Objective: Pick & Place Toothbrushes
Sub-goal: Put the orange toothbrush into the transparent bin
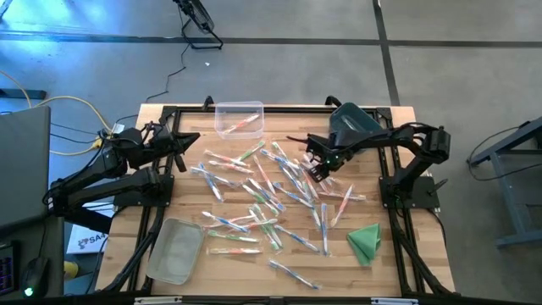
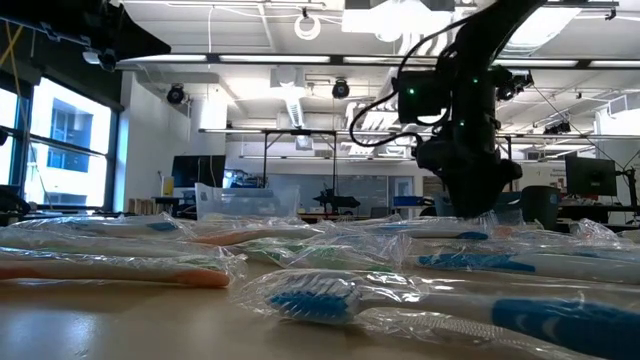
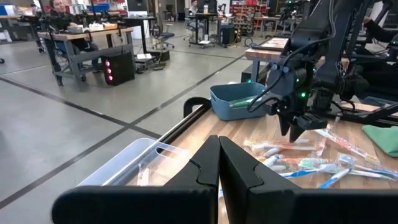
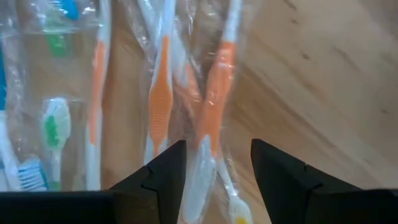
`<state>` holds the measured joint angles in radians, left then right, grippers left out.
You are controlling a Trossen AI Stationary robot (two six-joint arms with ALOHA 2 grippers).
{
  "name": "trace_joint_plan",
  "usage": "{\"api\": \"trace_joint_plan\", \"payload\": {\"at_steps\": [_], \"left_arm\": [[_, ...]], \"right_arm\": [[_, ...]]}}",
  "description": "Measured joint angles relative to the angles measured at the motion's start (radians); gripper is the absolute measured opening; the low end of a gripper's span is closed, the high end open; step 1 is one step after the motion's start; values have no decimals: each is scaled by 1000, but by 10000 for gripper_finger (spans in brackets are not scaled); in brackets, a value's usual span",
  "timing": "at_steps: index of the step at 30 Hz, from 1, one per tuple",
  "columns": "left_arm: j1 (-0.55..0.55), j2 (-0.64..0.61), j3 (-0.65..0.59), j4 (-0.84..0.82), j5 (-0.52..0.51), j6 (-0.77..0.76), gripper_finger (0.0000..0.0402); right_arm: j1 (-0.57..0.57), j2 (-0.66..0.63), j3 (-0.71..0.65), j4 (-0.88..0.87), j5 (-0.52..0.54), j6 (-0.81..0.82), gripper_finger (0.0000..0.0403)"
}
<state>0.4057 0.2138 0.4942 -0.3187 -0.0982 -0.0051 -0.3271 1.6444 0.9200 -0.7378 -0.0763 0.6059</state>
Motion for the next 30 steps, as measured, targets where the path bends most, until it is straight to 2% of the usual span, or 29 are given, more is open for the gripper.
{"api": "trace_joint_plan", "payload": {"at_steps": [5, 8, 19, 24, 30], "left_arm": [[0, 0, 0, 0, 0, 0, 0], [0, 0, 0, 0, 0, 0, 0], [0, 0, 0, 0, 0, 0, 0], [0, 0, 0, 1, 0, 0, 0], [0, 0, 0, 1, 0, 0, 0]], "right_arm": [[0, 0, -20, 69, -20, -6, 168], [0, 0, -23, 99, -18, -8, 150], [-3, -1, -22, 123, 24, -35, 17], [-10, -26, -23, 116, 28, -61, 4], [-51, -122, -23, 116, 74, -73, 3]]}}
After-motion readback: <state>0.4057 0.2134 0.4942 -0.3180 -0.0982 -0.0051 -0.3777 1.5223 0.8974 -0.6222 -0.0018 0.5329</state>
